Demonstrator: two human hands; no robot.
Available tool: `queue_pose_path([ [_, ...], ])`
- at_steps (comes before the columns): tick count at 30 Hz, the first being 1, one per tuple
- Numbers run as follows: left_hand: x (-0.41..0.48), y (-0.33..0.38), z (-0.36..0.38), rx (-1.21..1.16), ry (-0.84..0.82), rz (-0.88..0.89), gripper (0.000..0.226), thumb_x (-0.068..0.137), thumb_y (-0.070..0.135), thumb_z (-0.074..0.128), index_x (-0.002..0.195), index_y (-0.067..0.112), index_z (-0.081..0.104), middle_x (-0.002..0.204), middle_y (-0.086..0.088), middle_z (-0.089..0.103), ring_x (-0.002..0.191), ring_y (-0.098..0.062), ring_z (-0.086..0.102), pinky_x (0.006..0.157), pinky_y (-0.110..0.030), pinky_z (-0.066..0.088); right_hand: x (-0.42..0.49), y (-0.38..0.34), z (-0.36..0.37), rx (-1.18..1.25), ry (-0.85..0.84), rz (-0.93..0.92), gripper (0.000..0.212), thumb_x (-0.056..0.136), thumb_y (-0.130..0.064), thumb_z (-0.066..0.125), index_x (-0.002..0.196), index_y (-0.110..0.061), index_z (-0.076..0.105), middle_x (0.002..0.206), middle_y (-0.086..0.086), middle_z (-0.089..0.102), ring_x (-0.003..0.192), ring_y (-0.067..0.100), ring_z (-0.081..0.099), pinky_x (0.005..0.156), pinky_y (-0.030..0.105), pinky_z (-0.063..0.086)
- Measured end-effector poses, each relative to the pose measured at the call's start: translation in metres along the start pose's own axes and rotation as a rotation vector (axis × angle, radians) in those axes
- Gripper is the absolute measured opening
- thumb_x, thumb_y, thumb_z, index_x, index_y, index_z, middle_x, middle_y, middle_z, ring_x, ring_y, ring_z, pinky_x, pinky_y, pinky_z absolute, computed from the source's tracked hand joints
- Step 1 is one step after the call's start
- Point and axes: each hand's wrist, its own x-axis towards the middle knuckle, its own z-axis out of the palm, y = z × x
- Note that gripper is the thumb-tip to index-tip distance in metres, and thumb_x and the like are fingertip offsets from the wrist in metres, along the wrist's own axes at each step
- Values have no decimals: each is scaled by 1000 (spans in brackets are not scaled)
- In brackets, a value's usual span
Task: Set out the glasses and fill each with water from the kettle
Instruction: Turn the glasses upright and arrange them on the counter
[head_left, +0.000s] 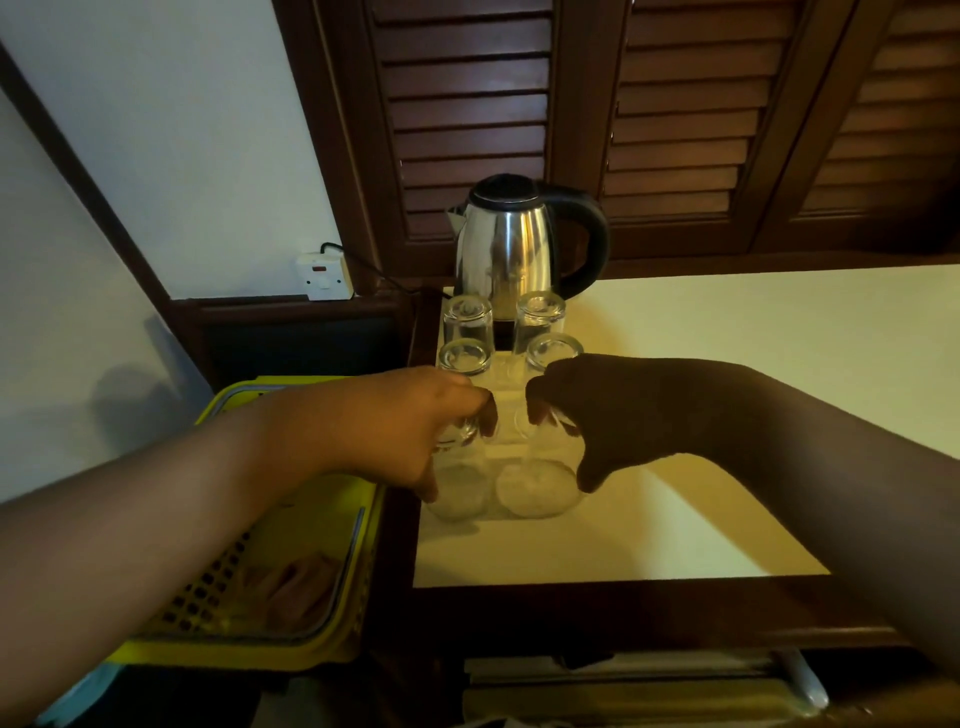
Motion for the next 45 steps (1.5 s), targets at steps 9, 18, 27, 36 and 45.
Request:
queue_pose_path([
  [9,-37,-17,14,-379,260,-146,66,60,36,97,112,47,57,109,23,64,99,7,63,74,-18,54,-4,21,9,36,42,13,64,69,-47,93,125,-36,63,108,-20,62,95,1,60,73,14,47],
  [18,-49,-15,80,-870,660,-253,75,45,21,102,103,19,53,104,2,74,97,-1,73,69,-16,58,-21,32,33,522,239,39,66,60,-44,93,120,-35,68,113,-18,73,105,3,68,86,33,61],
  [27,-41,8,108,-1127,723,-220,104,53,31,96,145,35,48,124,9,68,112,-20,72,82,-45,64,-15,23,92,1153,489,9,86,44,-25,97,122,-19,63,110,-1,71,102,24,72,73,31,59],
  [36,-30,13,110,-1128,786,-233,85,43,43,95,122,35,65,112,13,72,110,-13,73,85,-35,63,-25,22,115,1106,589,18,57,61,-29,93,114,-22,71,125,-8,71,114,27,72,83,39,61],
  [45,-9,41,102,-903,929,-264,85,47,56,94,124,42,58,111,15,69,106,-3,68,84,-15,57,-40,48,99,733,656,88,65,62,-50,91,120,-33,66,123,-25,66,116,5,64,88,31,62],
])
